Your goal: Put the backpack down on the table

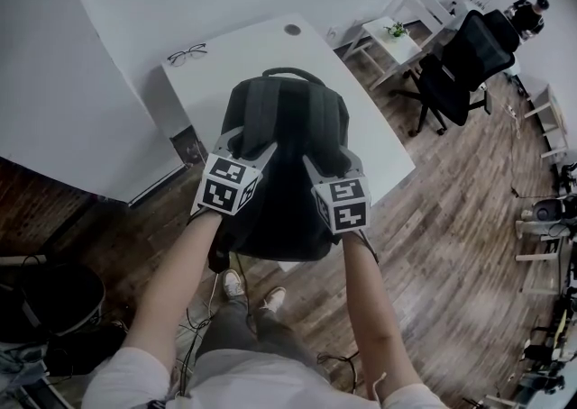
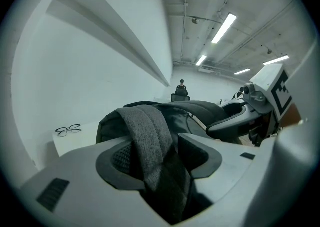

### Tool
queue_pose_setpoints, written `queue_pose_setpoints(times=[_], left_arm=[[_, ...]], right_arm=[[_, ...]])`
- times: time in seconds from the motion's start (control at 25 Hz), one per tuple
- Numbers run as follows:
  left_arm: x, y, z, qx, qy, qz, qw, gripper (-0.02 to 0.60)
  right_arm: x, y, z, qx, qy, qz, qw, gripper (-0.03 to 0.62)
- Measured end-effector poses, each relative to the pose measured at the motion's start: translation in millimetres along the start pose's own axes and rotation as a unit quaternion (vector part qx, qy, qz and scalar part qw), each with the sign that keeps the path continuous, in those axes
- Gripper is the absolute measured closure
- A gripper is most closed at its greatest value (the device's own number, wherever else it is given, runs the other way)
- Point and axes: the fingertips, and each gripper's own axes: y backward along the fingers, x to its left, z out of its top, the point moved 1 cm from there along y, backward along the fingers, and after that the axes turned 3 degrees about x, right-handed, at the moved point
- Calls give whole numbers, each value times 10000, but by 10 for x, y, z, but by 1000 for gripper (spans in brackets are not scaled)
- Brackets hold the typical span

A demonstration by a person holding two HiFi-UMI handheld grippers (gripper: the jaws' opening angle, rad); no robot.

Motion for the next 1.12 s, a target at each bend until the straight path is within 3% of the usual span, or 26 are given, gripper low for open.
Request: queue_pose_setpoints(times=[0.56,0.84,1.12], left_arm=[[136,-269,-186,261,74,-11,9996,287],[157,-311,-188,397,89,-91,9991,186],[219,-193,-147,319,52,57,9995,183]], right_arm=[[-165,-319,-211,149,136,-286,9994,342],[-280,-255,-174,72,-133,-303,9994,332],[-325,-44,-110,-78,-354,-258,9990,330]])
